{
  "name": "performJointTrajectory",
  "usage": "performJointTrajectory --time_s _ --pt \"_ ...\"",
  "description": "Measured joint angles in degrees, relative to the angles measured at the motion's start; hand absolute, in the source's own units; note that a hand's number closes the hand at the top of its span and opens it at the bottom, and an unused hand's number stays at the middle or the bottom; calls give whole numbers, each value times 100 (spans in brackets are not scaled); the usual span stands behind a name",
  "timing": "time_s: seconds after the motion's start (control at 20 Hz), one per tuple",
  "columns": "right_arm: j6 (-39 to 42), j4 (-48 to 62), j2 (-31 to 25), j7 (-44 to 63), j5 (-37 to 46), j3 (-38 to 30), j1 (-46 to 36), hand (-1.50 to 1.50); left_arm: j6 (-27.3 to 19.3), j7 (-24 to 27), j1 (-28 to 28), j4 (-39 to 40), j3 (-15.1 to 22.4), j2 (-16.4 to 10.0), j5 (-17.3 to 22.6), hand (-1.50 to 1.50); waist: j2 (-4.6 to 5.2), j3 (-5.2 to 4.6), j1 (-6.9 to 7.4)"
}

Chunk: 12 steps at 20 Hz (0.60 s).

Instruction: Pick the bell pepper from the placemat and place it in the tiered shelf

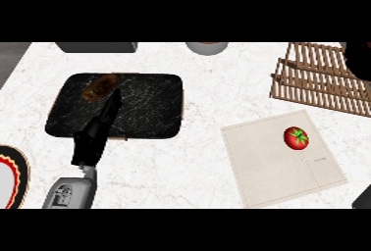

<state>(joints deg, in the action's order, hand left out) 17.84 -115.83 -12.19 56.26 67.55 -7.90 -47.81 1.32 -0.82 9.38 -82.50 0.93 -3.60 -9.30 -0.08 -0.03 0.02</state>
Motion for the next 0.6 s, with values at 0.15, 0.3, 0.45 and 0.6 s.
performJointTrajectory --time_s 0.15,0.3,0.45,0.6 --pt "-57 405 -274 -145 -30 -284 -245 150 45 -41 93 29 -58 -68 17 0 5 1 9" --pt "-85 738 -562 -311 -121 -503 -415 150 21 -133 62 -108 -4 -13 2 0 4 2 15" --pt "-146 930 -803 -499 -179 -586 -391 150 56 -100 -2 -150 -16 -42 11 0 4 1 15" --pt "-372 1359 -1046 -770 -107 -592 -420 150 38 -167 75 -138 -32 -9 26 0 10 1 22"
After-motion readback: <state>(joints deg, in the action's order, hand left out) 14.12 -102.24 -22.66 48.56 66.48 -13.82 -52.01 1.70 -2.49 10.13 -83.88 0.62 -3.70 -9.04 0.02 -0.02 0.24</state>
